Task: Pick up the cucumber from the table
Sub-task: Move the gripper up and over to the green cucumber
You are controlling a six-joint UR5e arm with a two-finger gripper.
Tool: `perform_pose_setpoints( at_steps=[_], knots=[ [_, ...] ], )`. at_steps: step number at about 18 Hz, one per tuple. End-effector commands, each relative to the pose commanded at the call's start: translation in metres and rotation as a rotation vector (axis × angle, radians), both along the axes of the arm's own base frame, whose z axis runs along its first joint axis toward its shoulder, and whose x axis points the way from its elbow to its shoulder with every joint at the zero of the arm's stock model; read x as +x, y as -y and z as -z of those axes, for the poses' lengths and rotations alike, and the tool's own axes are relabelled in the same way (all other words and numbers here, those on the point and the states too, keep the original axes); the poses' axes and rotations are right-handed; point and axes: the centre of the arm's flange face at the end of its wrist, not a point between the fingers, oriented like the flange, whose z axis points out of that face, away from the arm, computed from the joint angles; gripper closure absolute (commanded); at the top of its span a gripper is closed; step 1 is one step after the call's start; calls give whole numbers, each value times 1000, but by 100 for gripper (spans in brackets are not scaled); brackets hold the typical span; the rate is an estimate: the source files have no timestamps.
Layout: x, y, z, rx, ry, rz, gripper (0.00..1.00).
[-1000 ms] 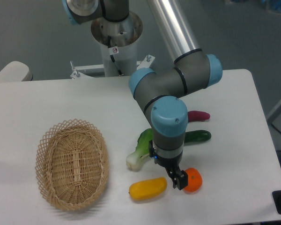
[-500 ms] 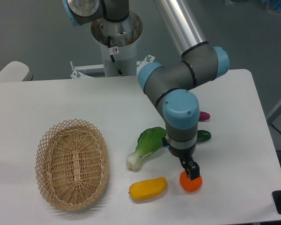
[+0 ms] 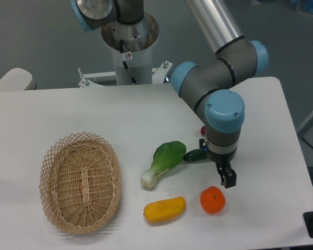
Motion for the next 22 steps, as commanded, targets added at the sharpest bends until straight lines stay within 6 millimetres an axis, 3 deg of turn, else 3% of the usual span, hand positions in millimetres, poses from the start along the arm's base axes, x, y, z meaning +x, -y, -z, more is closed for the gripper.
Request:
perform_pose_setpoints(
  at_steps=[2,10,20,22],
  knots=[
    [-4,5,6,10,-20,-5,0],
    [5,41,65,-32,47,-46,0],
    [20,60,83,-96,19,-51,1],
    [21,59,85,-97,19,-58,19]
  ],
)
